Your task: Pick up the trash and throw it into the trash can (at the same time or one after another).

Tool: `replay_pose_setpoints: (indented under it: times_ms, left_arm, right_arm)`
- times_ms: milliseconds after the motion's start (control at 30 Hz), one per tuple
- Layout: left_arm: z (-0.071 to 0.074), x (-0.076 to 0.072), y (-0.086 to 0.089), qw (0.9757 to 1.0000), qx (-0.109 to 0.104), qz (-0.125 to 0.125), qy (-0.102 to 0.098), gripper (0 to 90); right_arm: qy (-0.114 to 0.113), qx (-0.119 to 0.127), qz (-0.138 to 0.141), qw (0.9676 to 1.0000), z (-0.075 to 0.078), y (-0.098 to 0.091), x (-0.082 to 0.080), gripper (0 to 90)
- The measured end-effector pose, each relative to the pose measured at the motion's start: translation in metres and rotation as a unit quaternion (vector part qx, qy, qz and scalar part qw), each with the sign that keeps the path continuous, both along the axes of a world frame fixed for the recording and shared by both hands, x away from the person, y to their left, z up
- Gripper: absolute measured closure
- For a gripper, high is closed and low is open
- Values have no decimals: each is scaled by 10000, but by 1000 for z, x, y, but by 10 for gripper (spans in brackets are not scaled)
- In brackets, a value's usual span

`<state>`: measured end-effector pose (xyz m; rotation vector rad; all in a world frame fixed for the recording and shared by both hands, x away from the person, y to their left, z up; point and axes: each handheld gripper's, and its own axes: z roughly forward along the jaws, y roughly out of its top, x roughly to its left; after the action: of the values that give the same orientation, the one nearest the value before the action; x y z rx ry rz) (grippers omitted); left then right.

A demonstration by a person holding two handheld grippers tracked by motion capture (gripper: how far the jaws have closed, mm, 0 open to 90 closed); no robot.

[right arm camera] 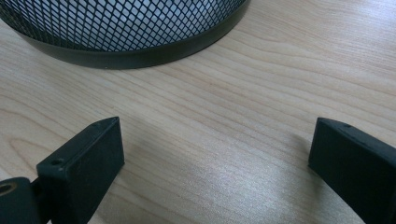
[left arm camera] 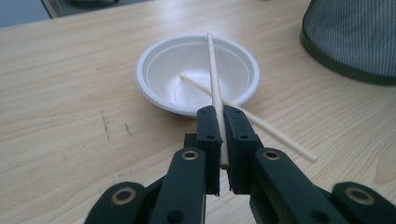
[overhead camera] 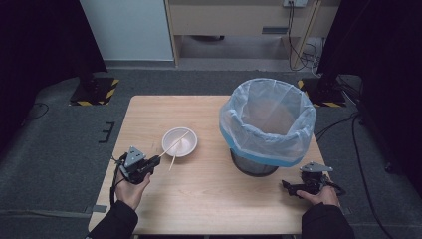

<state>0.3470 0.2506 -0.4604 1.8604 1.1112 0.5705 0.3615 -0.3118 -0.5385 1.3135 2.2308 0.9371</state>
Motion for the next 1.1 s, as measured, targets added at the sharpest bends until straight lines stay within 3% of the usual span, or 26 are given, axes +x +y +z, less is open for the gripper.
replay_pose_setpoints:
  times_ms: [300, 467, 733, 1100]
  left_arm:
    - [16, -4, 12, 9987, -361, 76, -338, 855]
    - [25, -7, 18, 9969, -557, 140, -536, 855]
    - [42, -12, 23, 9922, -810, 127, -943, 855]
    - [65, -15, 18, 9856, -1071, -18, -1307, 855]
  right_arm:
    - [12, 5, -5, 10000, 0, 0, 0, 35]
    - [17, 7, 1, 10000, 0, 0, 0, 35]
    - [31, 21, -9, 10000, 0, 0, 0, 35]
    - [33, 22, -10, 10000, 0, 0, 0, 35]
